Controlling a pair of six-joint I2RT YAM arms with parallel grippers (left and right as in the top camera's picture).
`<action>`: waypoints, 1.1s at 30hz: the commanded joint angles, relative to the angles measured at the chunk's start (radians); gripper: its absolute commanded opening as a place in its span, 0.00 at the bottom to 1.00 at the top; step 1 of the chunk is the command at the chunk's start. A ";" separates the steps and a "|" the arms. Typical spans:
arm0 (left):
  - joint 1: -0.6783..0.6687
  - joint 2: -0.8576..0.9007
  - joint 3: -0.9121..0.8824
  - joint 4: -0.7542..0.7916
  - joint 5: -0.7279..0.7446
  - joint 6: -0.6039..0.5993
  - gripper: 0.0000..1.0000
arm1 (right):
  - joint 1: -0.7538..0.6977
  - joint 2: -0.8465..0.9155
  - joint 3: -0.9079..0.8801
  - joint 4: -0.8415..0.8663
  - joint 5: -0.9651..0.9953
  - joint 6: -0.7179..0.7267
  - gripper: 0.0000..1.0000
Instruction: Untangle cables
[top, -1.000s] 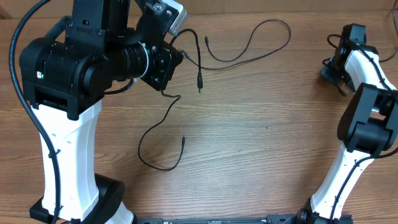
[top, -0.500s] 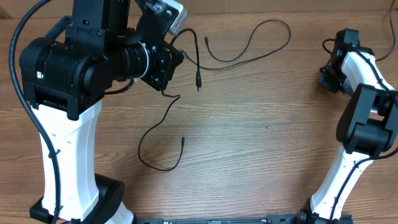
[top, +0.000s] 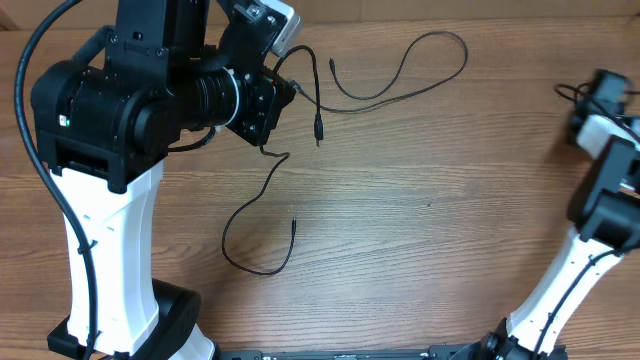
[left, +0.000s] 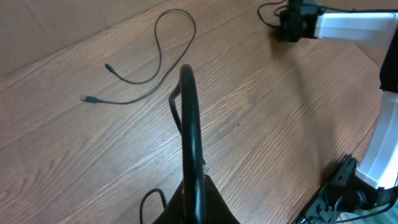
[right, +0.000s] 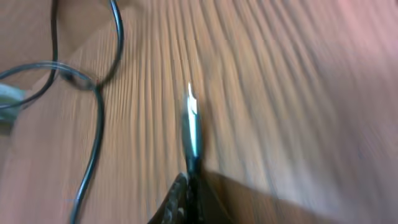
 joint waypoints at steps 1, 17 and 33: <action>-0.007 -0.002 0.003 0.002 0.019 -0.028 0.04 | -0.071 0.036 0.019 0.032 -0.139 -0.373 0.04; -0.007 -0.002 0.003 0.002 0.000 -0.027 0.04 | 0.015 -0.226 0.110 -0.143 -0.314 -0.791 0.78; -0.006 -0.001 0.003 0.002 -0.082 -0.007 0.04 | 0.312 -0.616 0.105 -0.560 -1.018 -1.268 0.89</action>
